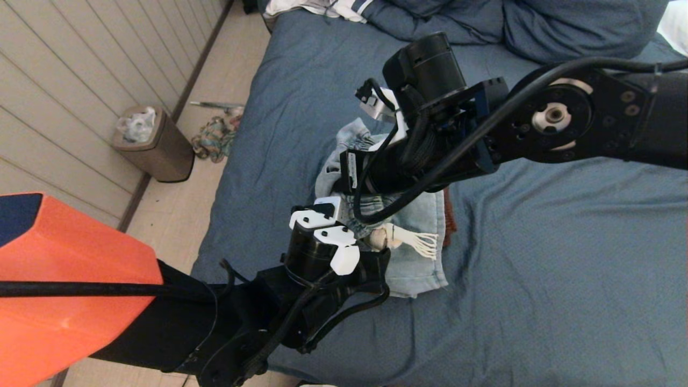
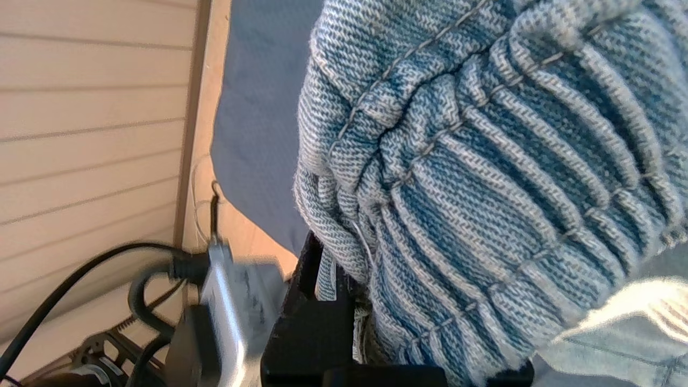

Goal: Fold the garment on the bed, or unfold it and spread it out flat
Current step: Unford the blue shorts

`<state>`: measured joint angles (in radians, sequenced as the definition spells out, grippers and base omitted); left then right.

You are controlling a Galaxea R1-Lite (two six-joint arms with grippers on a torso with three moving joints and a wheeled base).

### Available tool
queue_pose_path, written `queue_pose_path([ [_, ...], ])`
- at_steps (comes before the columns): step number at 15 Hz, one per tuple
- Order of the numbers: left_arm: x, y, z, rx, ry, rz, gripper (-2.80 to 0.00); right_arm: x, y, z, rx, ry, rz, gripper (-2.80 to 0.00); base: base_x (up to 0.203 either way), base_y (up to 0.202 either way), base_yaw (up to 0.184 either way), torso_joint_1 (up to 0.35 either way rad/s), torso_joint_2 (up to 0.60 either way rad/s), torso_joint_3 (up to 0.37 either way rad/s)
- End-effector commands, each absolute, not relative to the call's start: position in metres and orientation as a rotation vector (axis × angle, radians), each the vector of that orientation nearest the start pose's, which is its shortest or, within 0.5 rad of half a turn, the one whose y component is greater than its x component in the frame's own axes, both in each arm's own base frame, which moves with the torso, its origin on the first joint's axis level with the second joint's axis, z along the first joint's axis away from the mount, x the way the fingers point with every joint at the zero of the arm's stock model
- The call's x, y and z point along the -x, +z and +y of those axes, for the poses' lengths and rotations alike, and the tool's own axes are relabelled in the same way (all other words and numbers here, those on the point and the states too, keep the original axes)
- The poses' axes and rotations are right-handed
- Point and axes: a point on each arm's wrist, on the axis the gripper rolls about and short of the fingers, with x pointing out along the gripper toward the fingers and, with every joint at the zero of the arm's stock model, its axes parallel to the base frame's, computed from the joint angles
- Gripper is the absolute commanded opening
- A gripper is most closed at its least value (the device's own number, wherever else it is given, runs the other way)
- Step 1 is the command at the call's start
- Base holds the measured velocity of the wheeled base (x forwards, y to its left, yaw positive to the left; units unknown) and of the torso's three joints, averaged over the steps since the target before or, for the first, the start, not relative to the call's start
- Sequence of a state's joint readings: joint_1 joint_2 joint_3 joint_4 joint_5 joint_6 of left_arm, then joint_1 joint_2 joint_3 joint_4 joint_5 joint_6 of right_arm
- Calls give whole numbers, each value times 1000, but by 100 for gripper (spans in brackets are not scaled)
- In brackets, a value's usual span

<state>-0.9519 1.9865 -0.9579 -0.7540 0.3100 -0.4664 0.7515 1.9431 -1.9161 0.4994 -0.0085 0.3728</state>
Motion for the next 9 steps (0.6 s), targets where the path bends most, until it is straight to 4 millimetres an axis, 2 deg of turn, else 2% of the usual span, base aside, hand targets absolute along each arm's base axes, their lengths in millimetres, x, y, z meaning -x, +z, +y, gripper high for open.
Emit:
queue_pose_path([
  [1,-230,130,-306,297,-529,335,-280,-272,296,254,-143,617,638,-280,0,0,0,0,0,0],
  [7,-250,136,-293,322,-467,300,-280,-269,297,250,-134,612,650,-280,0,0,0,0,0,0],
  [9,-250,138,-291,323,-468,298,-280,-271,298,248,-144,597,648,-280,0,0,0,0,0,0],
])
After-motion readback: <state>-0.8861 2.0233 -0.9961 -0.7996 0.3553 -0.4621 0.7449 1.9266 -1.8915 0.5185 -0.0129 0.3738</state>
